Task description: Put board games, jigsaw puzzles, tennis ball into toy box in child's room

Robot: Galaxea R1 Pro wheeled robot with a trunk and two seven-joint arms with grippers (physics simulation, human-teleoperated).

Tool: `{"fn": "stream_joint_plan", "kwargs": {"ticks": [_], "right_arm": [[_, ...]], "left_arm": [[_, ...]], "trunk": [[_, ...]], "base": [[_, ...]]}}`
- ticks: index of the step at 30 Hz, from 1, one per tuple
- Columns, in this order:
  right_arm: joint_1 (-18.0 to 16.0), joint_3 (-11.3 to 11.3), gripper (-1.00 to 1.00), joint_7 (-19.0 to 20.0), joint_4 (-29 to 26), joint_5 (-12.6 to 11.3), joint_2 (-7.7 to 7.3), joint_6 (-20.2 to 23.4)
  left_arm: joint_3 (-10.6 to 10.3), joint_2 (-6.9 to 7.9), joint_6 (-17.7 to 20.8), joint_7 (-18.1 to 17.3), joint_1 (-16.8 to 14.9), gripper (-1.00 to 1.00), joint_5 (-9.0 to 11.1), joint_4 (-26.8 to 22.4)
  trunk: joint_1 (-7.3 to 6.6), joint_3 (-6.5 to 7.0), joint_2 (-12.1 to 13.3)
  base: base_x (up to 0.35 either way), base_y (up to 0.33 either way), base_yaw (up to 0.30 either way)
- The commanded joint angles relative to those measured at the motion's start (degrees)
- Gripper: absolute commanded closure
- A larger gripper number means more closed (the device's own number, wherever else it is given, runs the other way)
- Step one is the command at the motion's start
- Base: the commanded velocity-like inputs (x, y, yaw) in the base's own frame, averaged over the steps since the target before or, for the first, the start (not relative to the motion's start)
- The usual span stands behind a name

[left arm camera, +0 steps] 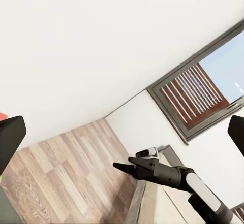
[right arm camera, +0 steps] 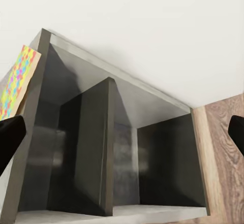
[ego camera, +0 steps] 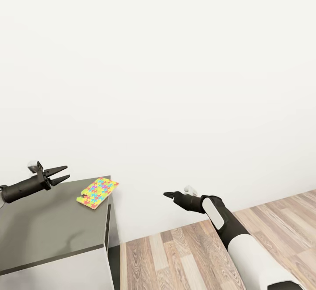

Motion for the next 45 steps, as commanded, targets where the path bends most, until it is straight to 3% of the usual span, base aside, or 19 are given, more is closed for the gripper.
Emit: {"fn": "stream_joint_plan", "kwargs": {"ticks": [1, 45], "right_arm": [[0.0, 0.0, -1.0, 0.1, -0.1, 0.0, -0.01, 0.2], [0.2, 0.4, -1.0, -0.3, -0.6, 0.1, 0.6, 0.0]], "left_arm": [[0.1, -0.03, 0.6, -0.2, 0.0, -1.0, 0.0, 0.0], [0.1, -0.37, 0.3, -0.6, 0.3, -1.0, 0.0, -0.2]], "trunk": [[0.0, -0.06, 0.0], [0.0, -0.06, 0.0]], "base": [[0.0, 0.0, 0.0], [0.0, 0.0, 0.0]]}}
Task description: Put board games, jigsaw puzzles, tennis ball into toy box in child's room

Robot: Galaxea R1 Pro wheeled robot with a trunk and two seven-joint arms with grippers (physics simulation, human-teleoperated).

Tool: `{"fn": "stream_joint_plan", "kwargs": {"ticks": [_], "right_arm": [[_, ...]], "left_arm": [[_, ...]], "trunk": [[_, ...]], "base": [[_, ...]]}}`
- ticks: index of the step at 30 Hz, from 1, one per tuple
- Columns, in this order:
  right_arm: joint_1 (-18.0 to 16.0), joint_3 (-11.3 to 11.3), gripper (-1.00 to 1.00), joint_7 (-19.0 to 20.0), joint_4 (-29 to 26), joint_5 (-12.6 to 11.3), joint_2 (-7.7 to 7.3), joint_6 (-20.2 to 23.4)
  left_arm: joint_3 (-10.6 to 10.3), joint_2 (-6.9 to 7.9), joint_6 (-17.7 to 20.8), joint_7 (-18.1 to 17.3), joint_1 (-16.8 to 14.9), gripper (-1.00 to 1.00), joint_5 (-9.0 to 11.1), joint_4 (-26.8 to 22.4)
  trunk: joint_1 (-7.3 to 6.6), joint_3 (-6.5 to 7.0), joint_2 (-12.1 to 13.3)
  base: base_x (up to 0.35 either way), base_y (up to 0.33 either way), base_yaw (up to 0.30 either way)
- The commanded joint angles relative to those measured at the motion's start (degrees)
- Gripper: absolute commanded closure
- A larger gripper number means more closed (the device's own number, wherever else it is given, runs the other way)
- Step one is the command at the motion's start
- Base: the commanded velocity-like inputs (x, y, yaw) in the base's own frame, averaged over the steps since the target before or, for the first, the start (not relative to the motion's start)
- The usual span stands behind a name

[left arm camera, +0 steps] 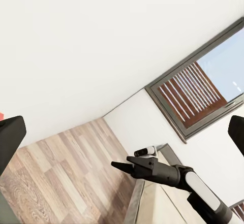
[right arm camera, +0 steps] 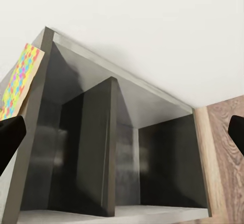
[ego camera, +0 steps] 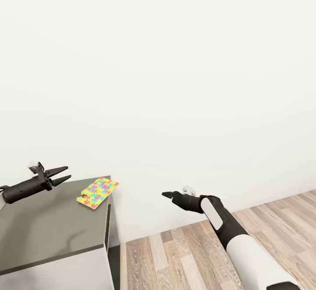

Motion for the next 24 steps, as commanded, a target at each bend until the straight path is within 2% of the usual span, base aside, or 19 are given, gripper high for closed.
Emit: {"fn": "stream_joint_plan", "kwargs": {"ticks": [1, 17, 24], "right_arm": [[0.0, 0.0, -1.0, 0.1, 0.0, 0.0, 0.02, 0.2], [0.0, 0.1, -1.0, 0.1, 0.0, 0.1, 0.22, 0.2], [0.0, 0.1, -1.0, 0.4, 0.0, 0.1, 0.19, 0.0]], "left_arm": [[0.1, -0.01, 0.6, -0.2, 0.0, -1.0, 0.0, 0.0], [0.1, -0.04, 0.5, -0.1, 0.0, -1.0, 0.0, 0.0], [0.1, -0.16, 0.4, 0.0, 0.0, -1.0, 0.0, 0.0]], "trunk": [[-0.01, -0.06, 0.0], [-0.01, -0.06, 0.0], [-0.01, -0.06, 0.0]], "base": [[0.0, 0.0, 0.0], [0.0, -0.003, 0.0], [0.0, -0.131, 0.0]]}}
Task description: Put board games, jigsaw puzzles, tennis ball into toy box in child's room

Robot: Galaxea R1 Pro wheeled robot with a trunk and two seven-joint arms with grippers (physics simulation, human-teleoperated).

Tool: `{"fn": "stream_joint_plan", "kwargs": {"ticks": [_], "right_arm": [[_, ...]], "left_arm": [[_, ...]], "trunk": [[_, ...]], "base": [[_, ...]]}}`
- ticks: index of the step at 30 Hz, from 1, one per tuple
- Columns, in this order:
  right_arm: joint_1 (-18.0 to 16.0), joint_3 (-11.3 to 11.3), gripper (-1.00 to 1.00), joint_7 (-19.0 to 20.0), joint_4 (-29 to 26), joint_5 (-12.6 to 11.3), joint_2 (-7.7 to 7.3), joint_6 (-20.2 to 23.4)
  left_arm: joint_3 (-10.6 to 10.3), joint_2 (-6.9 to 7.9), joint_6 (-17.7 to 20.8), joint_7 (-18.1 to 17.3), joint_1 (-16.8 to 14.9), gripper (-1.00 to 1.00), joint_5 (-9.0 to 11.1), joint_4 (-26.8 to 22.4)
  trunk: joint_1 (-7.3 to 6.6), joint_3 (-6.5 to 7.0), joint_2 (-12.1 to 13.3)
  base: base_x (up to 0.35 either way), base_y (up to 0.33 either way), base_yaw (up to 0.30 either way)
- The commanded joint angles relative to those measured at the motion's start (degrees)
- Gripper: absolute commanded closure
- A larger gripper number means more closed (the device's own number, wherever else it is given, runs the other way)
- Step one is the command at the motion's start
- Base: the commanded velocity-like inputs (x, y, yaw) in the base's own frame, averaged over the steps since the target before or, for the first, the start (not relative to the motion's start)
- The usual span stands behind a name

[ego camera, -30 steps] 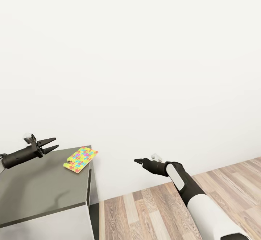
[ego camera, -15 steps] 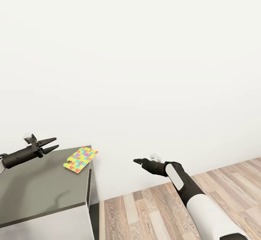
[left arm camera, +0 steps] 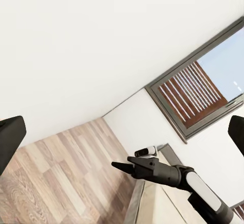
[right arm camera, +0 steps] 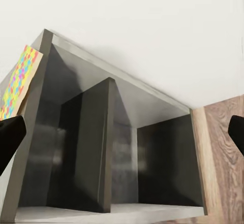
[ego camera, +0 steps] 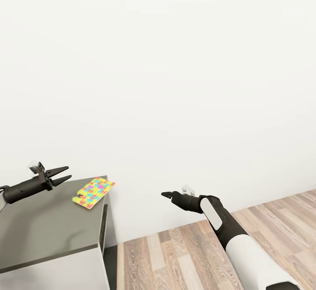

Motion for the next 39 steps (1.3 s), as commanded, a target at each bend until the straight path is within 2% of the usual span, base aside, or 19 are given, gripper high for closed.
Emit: {"fn": "stream_joint_plan", "kwargs": {"ticks": [1, 7, 15, 39], "right_arm": [[0.0, 0.0, -1.0, 0.1, 0.0, 0.0, -0.02, 0.2], [0.0, -0.1, -1.0, 0.3, 0.0, 0.0, -0.06, 0.3], [0.0, -0.1, -1.0, 0.3, 0.0, 0.0, 0.07, 0.3], [0.0, 0.0, -1.0, 0.3, 0.0, 0.0, 0.09, 0.0]], "left_arm": [[0.1, -0.01, 0.6, -0.2, 0.0, -1.0, -0.1, 0.0], [0.1, -0.05, 0.6, -0.2, 0.0, -1.0, -0.1, 0.0], [0.1, -0.06, 0.6, -0.2, 0.0, -1.0, -0.1, 0.0], [0.1, 0.0, 0.6, -0.2, 0.0, -1.0, -0.1, 0.0]], "trunk": [[-0.01, -0.06, 0.0], [-0.01, -0.06, 0.0], [-0.01, -0.06, 0.0], [-0.01, -0.39, 0.0]], "base": [[0.0, -0.238, 0.0], [0.0, -0.218, 0.0], [0.0, -0.043, 0.0], [0.0, 0.057, 0.0]]}}
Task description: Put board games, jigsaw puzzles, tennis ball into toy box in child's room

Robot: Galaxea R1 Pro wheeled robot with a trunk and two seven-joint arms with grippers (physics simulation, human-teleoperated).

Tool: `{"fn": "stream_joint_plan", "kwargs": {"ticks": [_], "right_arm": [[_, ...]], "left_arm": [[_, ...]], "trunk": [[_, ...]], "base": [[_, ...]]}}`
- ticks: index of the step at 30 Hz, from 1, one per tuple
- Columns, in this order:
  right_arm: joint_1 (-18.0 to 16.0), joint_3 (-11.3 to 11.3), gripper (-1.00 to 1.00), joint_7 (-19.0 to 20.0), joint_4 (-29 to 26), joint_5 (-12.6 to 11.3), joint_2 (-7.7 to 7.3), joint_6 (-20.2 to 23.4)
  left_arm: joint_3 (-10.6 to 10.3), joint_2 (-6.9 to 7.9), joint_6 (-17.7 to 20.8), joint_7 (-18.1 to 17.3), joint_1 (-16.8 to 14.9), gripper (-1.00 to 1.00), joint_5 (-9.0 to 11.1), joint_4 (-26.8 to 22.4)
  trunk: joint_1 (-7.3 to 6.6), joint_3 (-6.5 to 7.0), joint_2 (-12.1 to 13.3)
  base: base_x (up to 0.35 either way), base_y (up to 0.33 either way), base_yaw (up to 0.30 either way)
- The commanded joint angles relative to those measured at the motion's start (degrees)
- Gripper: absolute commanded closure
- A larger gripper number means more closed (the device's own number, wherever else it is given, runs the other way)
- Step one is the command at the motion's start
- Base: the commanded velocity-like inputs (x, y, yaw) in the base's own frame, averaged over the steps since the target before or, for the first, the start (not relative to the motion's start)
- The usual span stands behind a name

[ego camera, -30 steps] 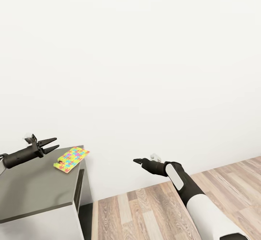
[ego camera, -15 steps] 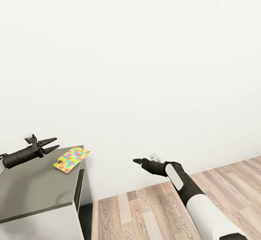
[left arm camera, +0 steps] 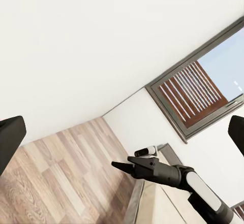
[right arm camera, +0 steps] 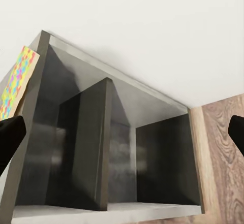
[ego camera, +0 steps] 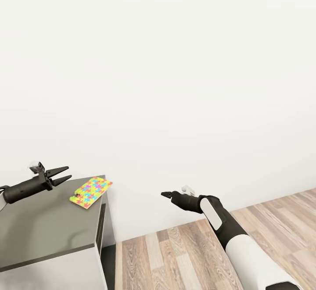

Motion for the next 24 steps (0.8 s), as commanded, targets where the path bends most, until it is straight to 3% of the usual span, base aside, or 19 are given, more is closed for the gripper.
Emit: {"fn": "stream_joint_plan", "kwargs": {"ticks": [1, 24], "right_arm": [[0.0, 0.0, -1.0, 0.1, 0.0, 0.0, -0.01, 0.2], [0.0, 0.0, -1.0, 0.0, 0.0, 0.1, 0.02, 0.1]], "left_arm": [[0.1, -0.01, 0.6, -0.2, 0.0, -1.0, 0.0, 0.0], [0.1, -0.05, 0.6, -0.1, 0.0, -1.0, 0.0, 0.0]], "trunk": [[-0.01, -0.14, 0.0], [-0.01, -1.26, 0.0]], "base": [[0.0, 0.007, 0.0], [0.0, 0.001, 0.0]]}}
